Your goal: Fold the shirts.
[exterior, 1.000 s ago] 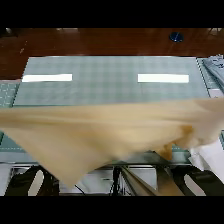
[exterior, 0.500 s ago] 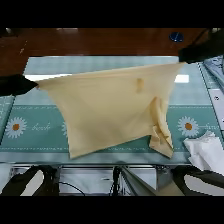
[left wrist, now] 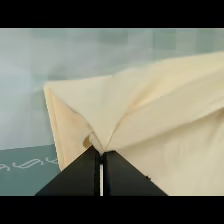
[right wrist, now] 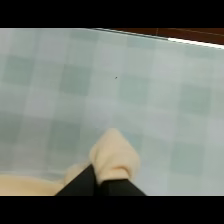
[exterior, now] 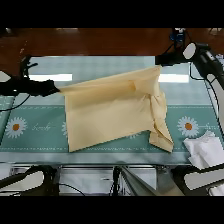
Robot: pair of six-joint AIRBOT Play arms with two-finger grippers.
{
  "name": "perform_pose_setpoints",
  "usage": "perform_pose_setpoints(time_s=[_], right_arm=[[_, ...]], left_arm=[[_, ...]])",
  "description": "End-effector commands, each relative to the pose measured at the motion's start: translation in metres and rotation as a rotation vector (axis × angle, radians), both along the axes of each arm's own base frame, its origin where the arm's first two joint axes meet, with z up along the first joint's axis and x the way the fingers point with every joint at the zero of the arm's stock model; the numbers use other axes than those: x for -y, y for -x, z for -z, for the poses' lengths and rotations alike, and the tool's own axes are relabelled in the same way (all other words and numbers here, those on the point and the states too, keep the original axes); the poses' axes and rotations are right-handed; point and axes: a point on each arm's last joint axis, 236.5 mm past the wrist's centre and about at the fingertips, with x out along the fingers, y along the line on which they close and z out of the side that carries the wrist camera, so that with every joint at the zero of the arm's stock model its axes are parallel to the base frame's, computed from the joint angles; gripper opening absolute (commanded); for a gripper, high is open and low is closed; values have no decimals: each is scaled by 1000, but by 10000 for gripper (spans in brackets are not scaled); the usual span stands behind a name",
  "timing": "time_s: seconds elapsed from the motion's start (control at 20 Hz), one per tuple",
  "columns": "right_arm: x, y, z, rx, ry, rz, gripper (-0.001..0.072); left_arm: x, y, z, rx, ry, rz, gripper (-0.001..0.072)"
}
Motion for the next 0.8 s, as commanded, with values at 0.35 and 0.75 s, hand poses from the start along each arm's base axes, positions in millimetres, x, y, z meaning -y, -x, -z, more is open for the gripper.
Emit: perform_pose_setpoints(time_s=[0.35, 0.75], right_arm=[[79, 72, -96, -33, 120, 85, 491], [85, 173, -29, -351, -187, 108, 491]], left_arm=[[-82, 76, -48, -268, -6, 49, 531], [1, 208, 24, -503, 307, -20, 535]])
